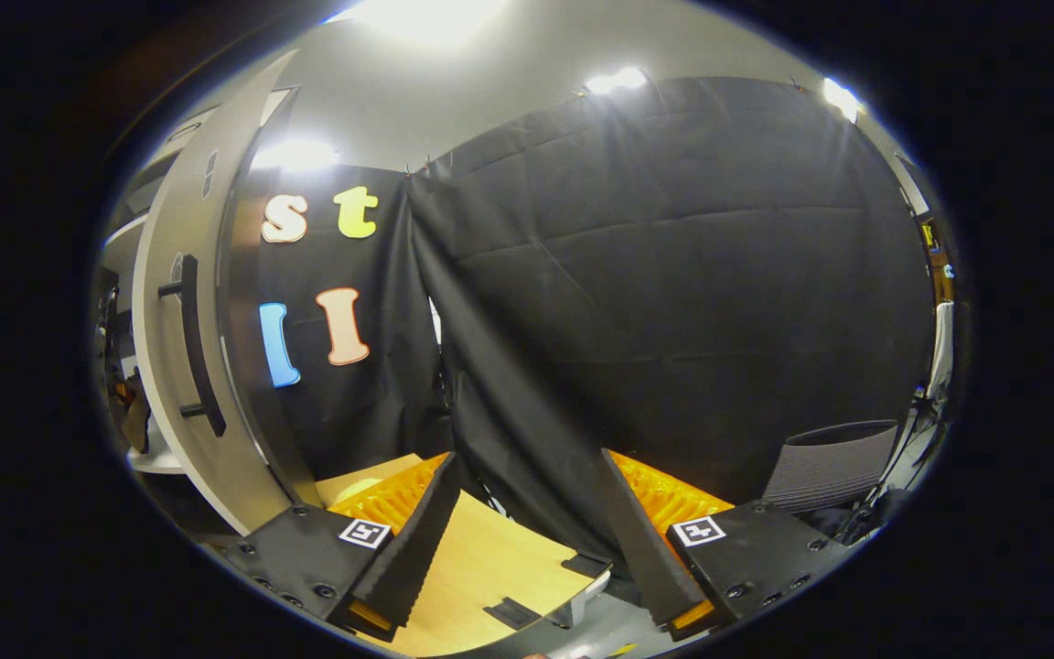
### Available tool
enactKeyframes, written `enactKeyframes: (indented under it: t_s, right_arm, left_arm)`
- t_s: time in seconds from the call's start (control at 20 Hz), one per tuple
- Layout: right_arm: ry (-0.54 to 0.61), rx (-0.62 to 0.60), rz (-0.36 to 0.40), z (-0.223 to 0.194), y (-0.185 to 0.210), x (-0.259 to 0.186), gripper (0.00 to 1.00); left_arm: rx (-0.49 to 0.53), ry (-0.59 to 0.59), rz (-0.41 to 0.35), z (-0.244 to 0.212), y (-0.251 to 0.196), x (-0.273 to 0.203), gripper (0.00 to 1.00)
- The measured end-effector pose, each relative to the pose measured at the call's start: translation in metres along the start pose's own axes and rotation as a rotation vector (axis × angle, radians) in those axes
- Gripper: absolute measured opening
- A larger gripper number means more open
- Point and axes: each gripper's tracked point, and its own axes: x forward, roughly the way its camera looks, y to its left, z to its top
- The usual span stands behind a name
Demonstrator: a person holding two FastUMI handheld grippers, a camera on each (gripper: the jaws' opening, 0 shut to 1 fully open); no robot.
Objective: Grab one shoe with the right hand and put it into the shoe cabinet, grab the other shoe with the left hand and put it into the shoe cabinet; then close the right door with the right hand and the left door with the left hand.
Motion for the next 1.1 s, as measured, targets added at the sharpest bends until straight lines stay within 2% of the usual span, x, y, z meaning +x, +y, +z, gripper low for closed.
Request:
enactKeyframes:
  t_s: [0.05,0.25,0.35,0.4,0.45,0.6,0.65,0.9,0.95,1.1]
  right_arm:
    - [0.004,-0.001,-0.013,-0.002,-0.005,-0.002,0.96]
    - [0.034,0.034,-0.038,-0.013,-0.018,-0.004,0.96]
    - [0.045,0.059,-0.031,-0.017,-0.017,0.003,0.96]
    - [0.046,0.067,-0.025,-0.017,-0.016,0.006,0.96]
    - [0.043,0.071,-0.014,-0.015,-0.014,0.01,0.93]
    - [0.027,0.061,0.017,-0.014,-0.009,0.022,0.93]
    - [0.029,0.056,0.027,-0.014,-0.007,0.026,0.93]
    - [0.046,0.053,0.1,-0.015,0.003,0.04,0.92]
    - [0.049,0.052,0.115,-0.014,0.006,0.043,0.92]
    - [0.058,0.05,0.174,-0.011,0.02,0.056,0.93]
  left_arm:
    - [0.005,0.012,0.009,-0.003,0.001,0.007,0.01]
    - [0.006,0.078,0.005,-0.021,-0.003,0.023,0.02]
    - [0.046,0.104,-0.017,-0.024,-0.008,0.027,0.02]
    - [0.071,0.117,-0.011,-0.026,-0.008,0.029,0.07]
    - [0.09,0.13,-0.014,-0.027,-0.009,0.028,0.08]
    - [0.105,0.156,-0.026,-0.033,-0.015,0.021,0.09]
    - [0.108,0.154,-0.017,-0.032,-0.015,0.016,0.14]
    - [0.135,0.129,0.057,-0.024,-0.005,-0.017,0.96]
    - [0.134,0.114,0.058,-0.02,-0.006,-0.028,0.93]
    - [0.143,0.057,0.045,-0.003,-0.019,-0.068,0.93]
